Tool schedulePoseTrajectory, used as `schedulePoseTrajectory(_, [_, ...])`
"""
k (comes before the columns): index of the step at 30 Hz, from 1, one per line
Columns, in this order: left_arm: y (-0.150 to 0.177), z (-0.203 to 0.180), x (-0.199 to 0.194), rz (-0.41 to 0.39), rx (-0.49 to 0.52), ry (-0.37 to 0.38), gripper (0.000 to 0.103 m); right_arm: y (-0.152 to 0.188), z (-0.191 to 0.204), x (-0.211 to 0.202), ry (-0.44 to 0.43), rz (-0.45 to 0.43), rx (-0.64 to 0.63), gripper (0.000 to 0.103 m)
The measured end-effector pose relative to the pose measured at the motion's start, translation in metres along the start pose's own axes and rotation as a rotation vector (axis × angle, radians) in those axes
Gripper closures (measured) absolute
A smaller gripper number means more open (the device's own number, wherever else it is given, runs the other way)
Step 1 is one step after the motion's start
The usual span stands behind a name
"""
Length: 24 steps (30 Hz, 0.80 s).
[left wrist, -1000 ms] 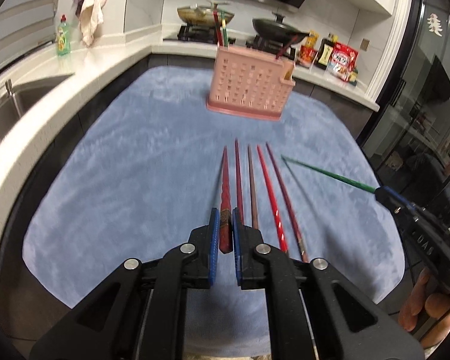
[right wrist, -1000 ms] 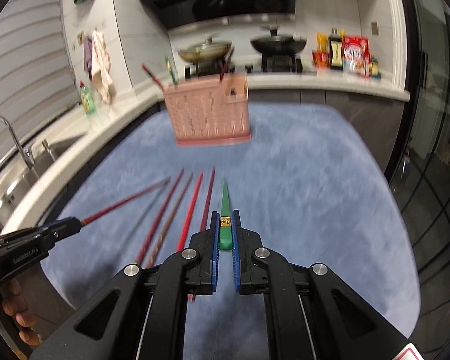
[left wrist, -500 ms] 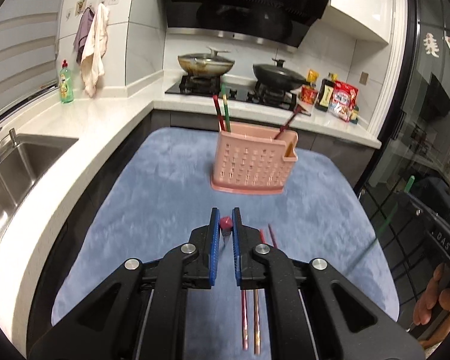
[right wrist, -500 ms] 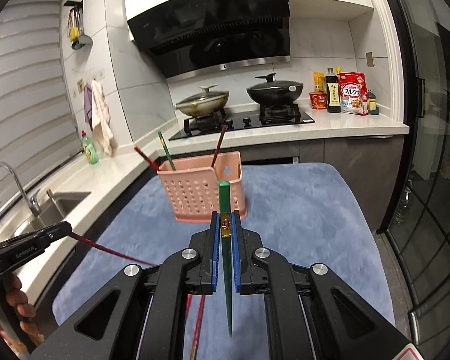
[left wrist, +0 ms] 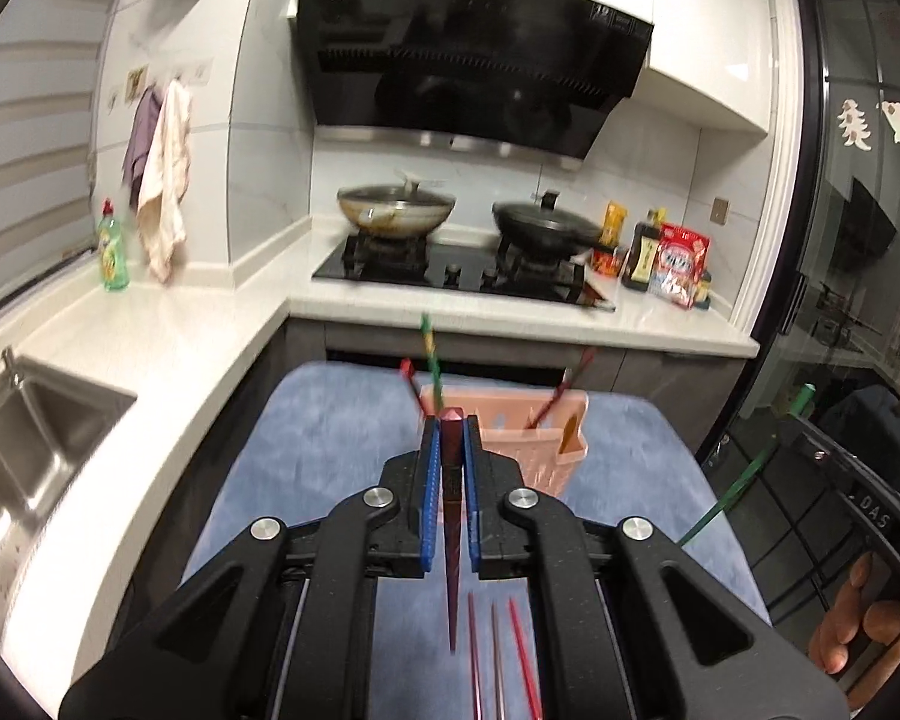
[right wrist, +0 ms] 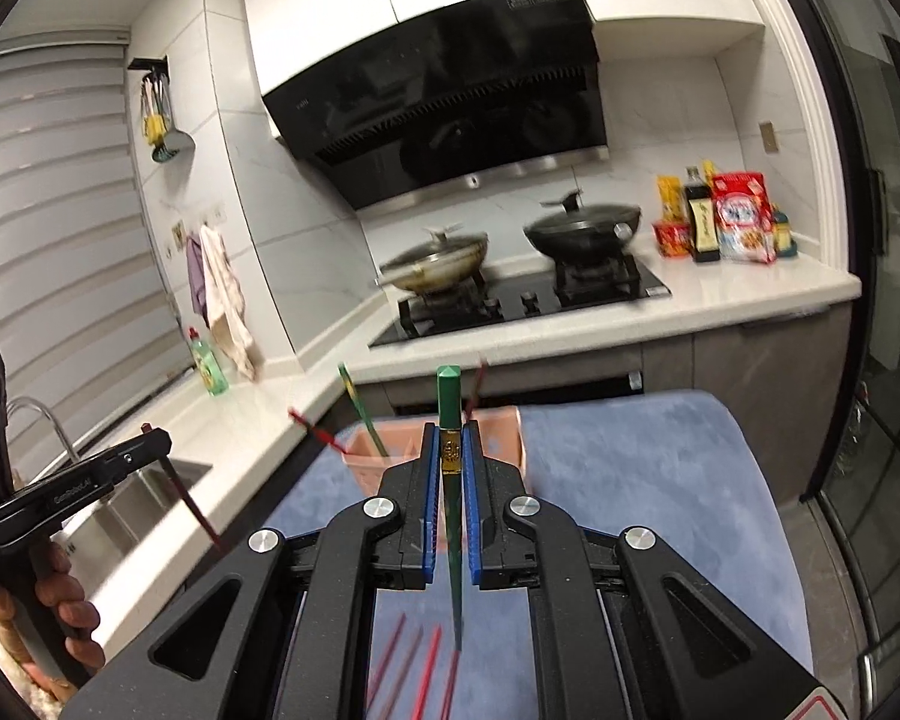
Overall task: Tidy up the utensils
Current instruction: 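Lift and carry both chopsticks up over the pink holder, then lower both chopsticks into the pink holder and open both tools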
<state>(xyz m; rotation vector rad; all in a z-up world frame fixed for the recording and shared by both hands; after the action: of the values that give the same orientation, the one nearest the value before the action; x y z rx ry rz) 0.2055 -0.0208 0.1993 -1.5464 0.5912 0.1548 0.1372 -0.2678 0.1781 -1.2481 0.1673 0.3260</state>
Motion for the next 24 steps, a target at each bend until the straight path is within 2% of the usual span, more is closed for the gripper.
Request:
schedulePoseTrajectory(6, [-0.064, -0.011, 0.010, -0.115, -0.019, 0.007, 0.096, -0.051, 0.011, 0.032, -0.022, -0.065, -0.037, 0.096])
schedulePoseTrajectory(11, [-0.110, -0.018, 0.035, -0.170, -0.063, 0.009, 0.096, -0.083, 0.014, 0.064, -0.044, -0.111, -0.016, 0.096])
schedulePoseTrajectory(18, [-0.130, -0.027, 0.081, -0.213, -0.058, -0.036, 0.096, -0.099, 0.013, 0.116, -0.044, -0.131, -0.003, 0.096])
schedulePoseTrajectory(24, [-0.116, -0.020, 0.121, -0.147, -0.075, -0.049, 0.096, -0.084, -0.001, 0.151, -0.036, -0.083, 0.020, 0.096])
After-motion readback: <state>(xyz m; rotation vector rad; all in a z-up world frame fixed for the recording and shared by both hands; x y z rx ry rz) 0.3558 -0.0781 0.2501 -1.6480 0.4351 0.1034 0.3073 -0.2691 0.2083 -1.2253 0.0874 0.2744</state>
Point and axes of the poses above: each gripper's, at about its wrist camera, not at the fingertips, and x roughly the way its jaws point, z to its left, y to its underside, the point moved 3 cm from there along x, roughly the way its jaws point, and after that the axes turned 6 degrees about -y, right-handed, at the moved point
